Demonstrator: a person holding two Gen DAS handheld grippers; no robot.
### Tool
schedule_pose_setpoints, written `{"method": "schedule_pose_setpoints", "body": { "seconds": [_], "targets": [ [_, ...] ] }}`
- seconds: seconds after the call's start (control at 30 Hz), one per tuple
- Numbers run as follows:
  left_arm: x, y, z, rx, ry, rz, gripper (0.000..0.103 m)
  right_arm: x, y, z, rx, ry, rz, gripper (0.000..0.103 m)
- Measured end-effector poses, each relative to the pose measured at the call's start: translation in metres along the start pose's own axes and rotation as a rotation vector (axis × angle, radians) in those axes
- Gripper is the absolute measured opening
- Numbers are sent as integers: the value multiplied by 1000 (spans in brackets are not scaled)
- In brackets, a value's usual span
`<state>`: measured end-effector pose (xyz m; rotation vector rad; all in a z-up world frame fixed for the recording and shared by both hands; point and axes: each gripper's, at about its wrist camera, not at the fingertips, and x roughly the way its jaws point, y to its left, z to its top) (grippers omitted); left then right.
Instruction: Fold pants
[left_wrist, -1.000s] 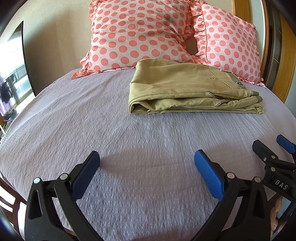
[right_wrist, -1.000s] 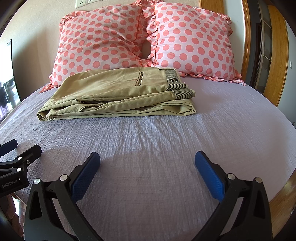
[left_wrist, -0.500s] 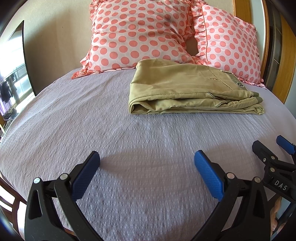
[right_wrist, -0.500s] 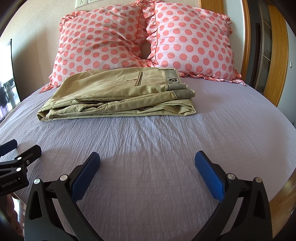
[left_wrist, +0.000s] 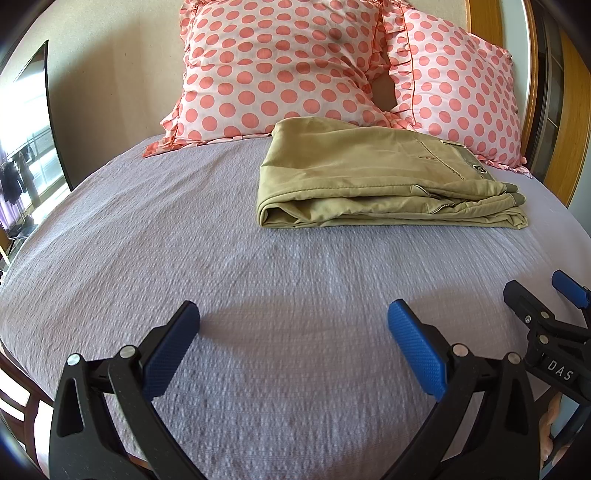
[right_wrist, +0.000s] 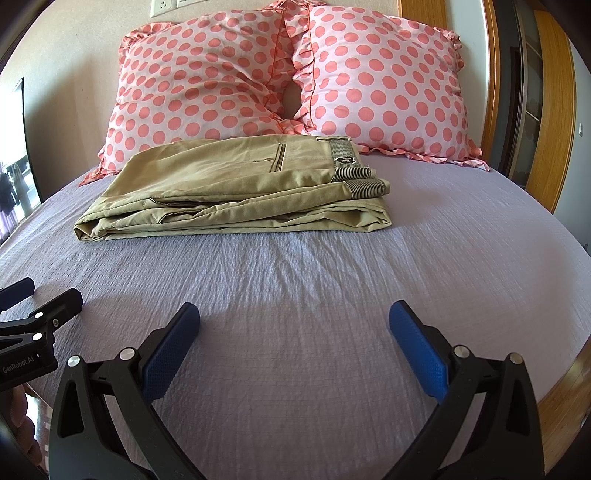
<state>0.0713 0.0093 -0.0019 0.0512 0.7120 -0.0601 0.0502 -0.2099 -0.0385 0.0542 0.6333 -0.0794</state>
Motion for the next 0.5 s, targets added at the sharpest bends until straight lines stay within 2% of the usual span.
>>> {"method": "schedule_pose_setpoints", "body": {
  "seconds": [0.5],
  "targets": [
    [-1,-1,-1,6,-6,-3,101,0,0,0,0,-1,0,102]
  ]
}}
